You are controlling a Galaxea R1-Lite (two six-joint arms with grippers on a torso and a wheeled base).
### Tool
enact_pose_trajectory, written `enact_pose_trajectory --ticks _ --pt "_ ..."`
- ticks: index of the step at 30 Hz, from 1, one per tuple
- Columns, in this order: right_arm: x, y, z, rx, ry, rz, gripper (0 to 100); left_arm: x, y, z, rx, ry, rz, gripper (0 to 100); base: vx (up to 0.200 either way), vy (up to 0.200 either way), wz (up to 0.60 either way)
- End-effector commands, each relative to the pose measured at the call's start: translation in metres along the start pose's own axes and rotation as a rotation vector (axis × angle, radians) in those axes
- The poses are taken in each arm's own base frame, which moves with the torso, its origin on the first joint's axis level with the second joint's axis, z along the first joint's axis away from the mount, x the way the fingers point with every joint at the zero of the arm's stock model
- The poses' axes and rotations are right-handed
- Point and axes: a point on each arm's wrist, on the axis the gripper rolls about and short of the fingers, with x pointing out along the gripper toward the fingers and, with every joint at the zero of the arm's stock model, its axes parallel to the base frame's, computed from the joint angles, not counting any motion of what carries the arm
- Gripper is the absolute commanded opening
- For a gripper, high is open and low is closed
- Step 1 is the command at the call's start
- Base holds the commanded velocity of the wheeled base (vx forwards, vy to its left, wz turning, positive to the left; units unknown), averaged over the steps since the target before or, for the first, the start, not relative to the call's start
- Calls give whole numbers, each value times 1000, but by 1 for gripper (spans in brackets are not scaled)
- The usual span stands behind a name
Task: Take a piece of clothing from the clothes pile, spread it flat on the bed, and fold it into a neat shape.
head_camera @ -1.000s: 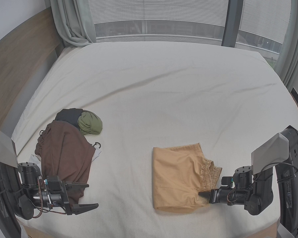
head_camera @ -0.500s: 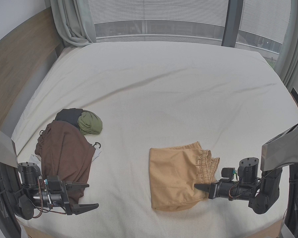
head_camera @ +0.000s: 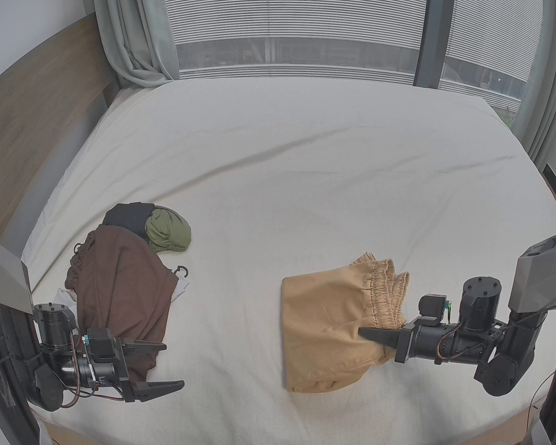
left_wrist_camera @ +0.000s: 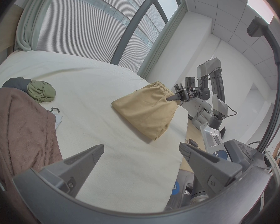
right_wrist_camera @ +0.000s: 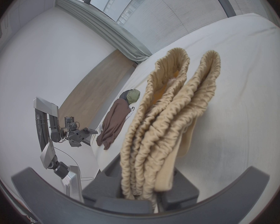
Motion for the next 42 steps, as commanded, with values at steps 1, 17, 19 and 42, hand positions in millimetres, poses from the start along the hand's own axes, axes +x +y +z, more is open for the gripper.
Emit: enact_pose_trajectory --ticks 1,17,19,42 --pt "-5 10 11 -32 -43 27 0 -2 -4 -2 -12 6 -2 100 0 0 0" --pt "6 30 34 -84 -129 108 0 0 -4 -2 -13 11 -9 100 0 0 0" --pt "6 30 34 -80 -133 109 0 0 -4 -2 -14 11 -10 100 0 0 0" --pt "19 39 61 -85 -221 160 0 3 -5 -5 -24 24 -26 100 0 0 0"
